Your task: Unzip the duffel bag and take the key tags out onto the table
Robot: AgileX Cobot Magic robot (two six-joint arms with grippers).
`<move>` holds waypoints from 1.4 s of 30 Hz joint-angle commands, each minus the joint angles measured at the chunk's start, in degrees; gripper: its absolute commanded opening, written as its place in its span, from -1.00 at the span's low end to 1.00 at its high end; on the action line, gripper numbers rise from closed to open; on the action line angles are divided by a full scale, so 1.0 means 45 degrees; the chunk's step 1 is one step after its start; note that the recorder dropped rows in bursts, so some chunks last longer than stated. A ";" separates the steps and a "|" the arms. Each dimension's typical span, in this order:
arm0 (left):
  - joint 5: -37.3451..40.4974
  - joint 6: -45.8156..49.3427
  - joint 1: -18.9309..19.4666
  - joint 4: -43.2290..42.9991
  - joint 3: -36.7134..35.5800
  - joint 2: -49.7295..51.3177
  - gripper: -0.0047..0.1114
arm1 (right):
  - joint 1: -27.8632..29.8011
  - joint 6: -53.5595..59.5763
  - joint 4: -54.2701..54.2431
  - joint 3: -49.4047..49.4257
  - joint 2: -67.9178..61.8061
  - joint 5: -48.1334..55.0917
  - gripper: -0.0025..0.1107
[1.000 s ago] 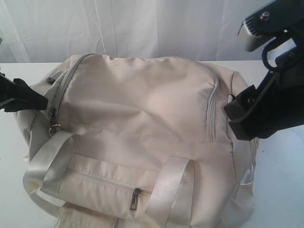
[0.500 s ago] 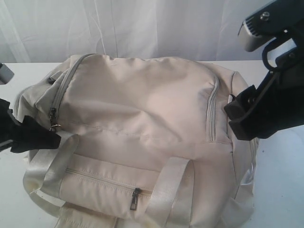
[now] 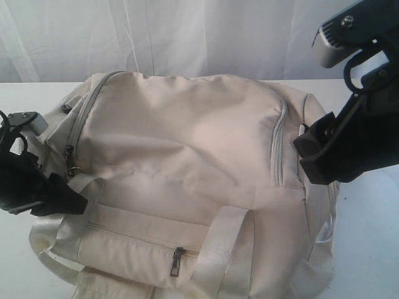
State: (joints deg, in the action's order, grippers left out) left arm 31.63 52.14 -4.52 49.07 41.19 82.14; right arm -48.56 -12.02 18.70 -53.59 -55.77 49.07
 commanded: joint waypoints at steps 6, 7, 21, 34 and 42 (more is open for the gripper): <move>0.3923 0.1615 -0.0063 0.2237 0.1719 -0.2057 -0.92 | -0.0021 -0.0051 0.0000 0.0077 0.0054 -0.0024 0.20; 0.3923 0.1820 -0.0063 0.2314 0.1895 -0.2742 -0.92 | -0.0021 -0.0051 0.0000 0.0077 0.0054 -0.0024 0.20; 0.2941 0.1816 -0.0063 0.2314 0.0202 -0.4301 -0.90 | -0.0021 -0.0051 0.0000 0.0077 0.0054 -0.0083 0.20; 0.3548 -0.1357 -0.0063 -0.1240 0.3123 -0.5302 0.25 | -0.0021 -0.0051 0.0048 0.0077 0.0054 -0.0210 0.20; 0.2043 -0.5999 -0.0063 -0.6415 0.2886 -0.5666 0.20 | -0.0021 0.0020 0.0055 0.0077 0.0054 -0.0589 0.20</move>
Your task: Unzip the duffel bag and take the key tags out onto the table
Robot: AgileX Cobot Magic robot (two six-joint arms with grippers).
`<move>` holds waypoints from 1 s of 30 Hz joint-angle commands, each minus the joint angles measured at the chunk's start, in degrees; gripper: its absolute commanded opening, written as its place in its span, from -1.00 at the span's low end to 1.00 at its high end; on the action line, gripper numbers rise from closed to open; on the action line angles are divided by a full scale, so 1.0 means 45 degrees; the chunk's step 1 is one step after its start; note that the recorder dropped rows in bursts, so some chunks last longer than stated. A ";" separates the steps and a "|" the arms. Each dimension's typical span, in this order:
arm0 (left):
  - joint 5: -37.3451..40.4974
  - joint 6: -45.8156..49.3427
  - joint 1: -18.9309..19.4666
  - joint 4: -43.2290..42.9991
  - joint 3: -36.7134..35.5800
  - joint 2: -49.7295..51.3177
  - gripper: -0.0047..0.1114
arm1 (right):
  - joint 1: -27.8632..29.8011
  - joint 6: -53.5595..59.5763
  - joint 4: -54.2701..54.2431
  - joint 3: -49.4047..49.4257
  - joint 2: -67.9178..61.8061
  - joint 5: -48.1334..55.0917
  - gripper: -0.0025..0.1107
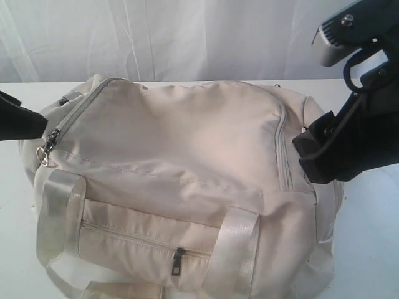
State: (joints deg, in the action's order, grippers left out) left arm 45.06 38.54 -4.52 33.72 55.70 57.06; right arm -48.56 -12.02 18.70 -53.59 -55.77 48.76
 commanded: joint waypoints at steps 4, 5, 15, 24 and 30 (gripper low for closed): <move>-0.2028 -0.8408 -0.0063 -0.8318 -0.1361 0.0071 0.04 | -0.0021 0.0767 -0.0959 0.0077 0.0054 -0.1674 0.20; -0.2234 -0.9168 -0.0063 -0.8945 -0.1532 0.0208 -0.01 | -0.0021 0.1461 -0.1904 0.0077 0.0054 -0.2205 0.20; -0.1405 -0.6998 -0.0039 -0.7494 -0.0895 0.3197 -0.70 | -0.0679 0.5740 -0.6532 -0.0444 -0.1189 -0.3879 0.20; 0.0514 -0.2934 0.1549 -0.3531 0.0758 0.5404 -0.92 | -0.0810 0.5740 -0.6556 -0.1410 -0.3221 -0.3283 0.20; -0.1109 -0.1703 0.2617 -0.1799 0.0271 0.5458 -0.92 | -0.1004 0.5740 -0.6497 -0.1449 -0.3748 -0.3483 0.20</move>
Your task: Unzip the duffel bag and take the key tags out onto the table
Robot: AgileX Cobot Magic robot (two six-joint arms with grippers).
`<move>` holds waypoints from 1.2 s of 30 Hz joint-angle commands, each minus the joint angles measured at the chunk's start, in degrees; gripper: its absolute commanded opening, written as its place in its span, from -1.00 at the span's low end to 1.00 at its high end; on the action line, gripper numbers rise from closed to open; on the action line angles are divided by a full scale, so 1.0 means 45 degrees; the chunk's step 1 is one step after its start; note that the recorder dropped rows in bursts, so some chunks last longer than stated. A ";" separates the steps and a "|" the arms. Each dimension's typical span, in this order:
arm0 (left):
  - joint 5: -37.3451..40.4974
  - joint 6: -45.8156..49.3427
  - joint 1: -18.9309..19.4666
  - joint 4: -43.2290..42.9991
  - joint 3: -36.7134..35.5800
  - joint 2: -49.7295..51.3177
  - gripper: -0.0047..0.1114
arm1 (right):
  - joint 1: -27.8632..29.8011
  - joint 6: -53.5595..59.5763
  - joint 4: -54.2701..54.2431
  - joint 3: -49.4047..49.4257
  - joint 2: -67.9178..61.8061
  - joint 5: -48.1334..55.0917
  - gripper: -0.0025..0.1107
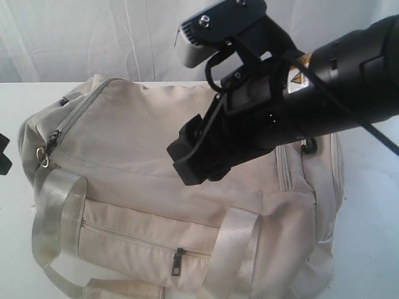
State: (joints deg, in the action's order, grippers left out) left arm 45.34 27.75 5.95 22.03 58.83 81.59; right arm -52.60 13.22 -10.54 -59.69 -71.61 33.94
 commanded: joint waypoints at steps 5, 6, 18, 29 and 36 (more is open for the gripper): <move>-0.2742 0.1624 0.0291 0.1971 -0.1550 0.0485 -0.86 | -0.0104 0.0131 -0.0026 -0.0092 -0.0254 -0.0068 0.20; -0.2607 0.1922 0.0291 0.2405 -0.1527 0.0537 -0.81 | -0.0104 0.0131 -0.0026 -0.0092 -0.0254 0.0044 0.20; 0.2387 0.6943 0.1619 0.7243 -0.1449 0.2211 -0.82 | -0.0104 0.0131 0.0000 -0.0092 -0.0254 0.1313 0.20; 0.3108 0.4826 0.1461 0.4749 -0.0518 0.0229 -0.89 | -0.0104 0.0464 0.0500 -0.0092 -0.0227 0.2345 0.20; 0.2841 0.5105 0.0983 0.4560 -0.0534 -0.2565 -0.92 | -0.0104 0.0438 0.0596 -0.0092 -0.0227 0.2296 0.20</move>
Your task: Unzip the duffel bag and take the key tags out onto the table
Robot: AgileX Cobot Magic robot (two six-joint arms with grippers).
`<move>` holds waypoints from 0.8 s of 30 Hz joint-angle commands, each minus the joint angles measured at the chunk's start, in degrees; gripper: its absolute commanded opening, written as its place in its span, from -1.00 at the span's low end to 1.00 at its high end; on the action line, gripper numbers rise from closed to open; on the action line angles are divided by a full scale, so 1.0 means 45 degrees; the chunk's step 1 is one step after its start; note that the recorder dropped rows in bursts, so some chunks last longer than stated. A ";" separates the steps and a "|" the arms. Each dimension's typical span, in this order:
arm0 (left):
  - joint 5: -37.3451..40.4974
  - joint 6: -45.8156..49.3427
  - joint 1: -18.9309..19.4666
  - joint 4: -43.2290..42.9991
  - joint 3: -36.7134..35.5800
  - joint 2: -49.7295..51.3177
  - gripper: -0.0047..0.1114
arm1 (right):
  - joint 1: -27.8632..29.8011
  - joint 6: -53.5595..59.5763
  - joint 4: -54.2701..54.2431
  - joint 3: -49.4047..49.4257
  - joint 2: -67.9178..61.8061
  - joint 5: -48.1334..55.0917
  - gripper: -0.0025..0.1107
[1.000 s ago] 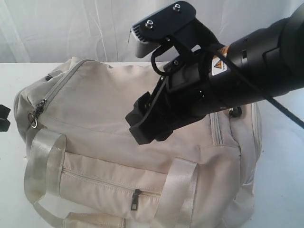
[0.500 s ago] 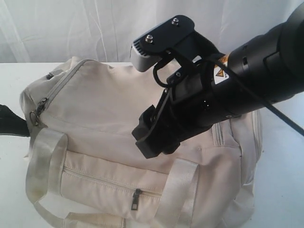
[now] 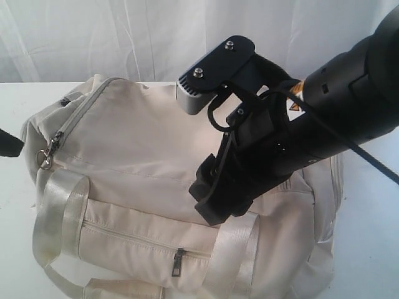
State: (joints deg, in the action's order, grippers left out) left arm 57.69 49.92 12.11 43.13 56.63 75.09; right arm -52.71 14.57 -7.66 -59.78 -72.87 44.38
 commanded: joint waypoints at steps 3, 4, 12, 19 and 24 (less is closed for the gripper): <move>-0.0594 0.0297 -0.0741 -0.0290 -0.0347 -0.1288 -0.76 | -0.0081 0.0051 -0.0105 -0.0073 0.0052 0.0082 0.20; -0.0748 0.0297 -0.0860 -0.0344 -0.0509 -0.1264 -0.64 | -0.0081 0.0051 -0.0105 -0.0073 0.0052 0.0110 0.20; -0.4565 0.1618 -0.2311 -0.0168 -0.2228 -0.0508 0.16 | -0.0081 0.0051 -0.0251 -0.0073 0.0052 0.0131 0.20; -0.6372 0.2575 -0.3175 0.0063 -0.2404 -0.0003 0.16 | -0.0081 0.0051 -0.0306 -0.0073 0.0052 0.0131 0.20; -0.6950 0.2575 -0.3176 0.0063 -0.2404 0.0072 0.13 | -0.0081 0.0051 -0.0332 -0.0073 0.0052 0.0131 0.20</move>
State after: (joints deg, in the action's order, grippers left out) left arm 27.47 61.13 -1.97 42.29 46.21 75.37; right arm -52.71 14.57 -8.90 -59.78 -72.87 44.75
